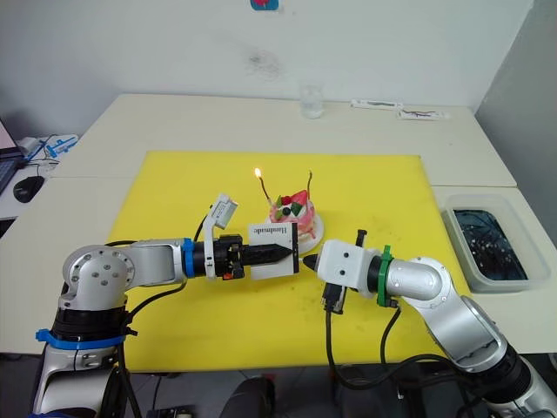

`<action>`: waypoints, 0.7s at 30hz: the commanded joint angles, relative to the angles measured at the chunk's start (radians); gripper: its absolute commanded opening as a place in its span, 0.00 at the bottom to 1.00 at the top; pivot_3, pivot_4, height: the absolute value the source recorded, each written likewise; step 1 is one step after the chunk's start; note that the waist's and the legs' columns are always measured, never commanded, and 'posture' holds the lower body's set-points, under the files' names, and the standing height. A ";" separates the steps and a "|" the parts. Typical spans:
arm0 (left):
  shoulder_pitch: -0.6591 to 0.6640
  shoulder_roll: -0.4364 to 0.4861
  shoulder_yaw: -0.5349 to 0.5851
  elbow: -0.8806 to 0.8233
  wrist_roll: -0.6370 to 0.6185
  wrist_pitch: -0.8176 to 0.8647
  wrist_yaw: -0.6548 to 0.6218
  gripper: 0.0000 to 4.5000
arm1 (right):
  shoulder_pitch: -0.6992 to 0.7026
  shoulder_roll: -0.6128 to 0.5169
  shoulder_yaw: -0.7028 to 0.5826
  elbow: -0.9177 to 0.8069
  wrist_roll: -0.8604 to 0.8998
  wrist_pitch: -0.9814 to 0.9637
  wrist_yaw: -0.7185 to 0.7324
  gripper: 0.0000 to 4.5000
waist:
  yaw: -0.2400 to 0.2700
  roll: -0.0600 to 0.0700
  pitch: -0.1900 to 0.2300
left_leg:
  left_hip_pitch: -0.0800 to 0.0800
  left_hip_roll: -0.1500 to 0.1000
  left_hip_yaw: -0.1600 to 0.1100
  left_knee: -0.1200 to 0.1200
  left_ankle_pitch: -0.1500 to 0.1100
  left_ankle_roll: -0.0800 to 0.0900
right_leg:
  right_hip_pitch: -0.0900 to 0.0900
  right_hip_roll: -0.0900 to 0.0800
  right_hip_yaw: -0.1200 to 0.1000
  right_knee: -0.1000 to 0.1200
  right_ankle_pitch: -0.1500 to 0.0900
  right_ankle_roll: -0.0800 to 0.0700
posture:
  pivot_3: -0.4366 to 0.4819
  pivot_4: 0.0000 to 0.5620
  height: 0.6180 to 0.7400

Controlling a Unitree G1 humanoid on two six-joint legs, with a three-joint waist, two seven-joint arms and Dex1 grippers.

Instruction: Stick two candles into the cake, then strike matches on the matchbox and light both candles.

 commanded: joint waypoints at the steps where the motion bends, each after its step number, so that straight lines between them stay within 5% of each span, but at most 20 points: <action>1: 0.000 -0.003 0.012 -0.046 -0.021 0.002 -0.016 0.00 | -0.022 0.008 0.001 -0.009 -0.018 -0.029 0.004 0.01 | 0.000 0.000 0.000 | 0.000 0.000 0.000 0.000 0.000 0.000 | 0.000 0.000 0.000 0.000 0.000 0.000 | 0.48 0.27 1.00; 21: 0.011 -0.015 0.015 -0.066 -0.040 0.007 -0.017 0.00 | -0.022 0.036 0.022 0.034 -0.069 -0.054 0.006 0.01 | 0.000 0.000 0.000 | 0.000 0.000 0.000 0.000 0.000 0.000 | 0.000 0.000 0.000 0.000 0.000 0.000 | 0.48 0.27 1.00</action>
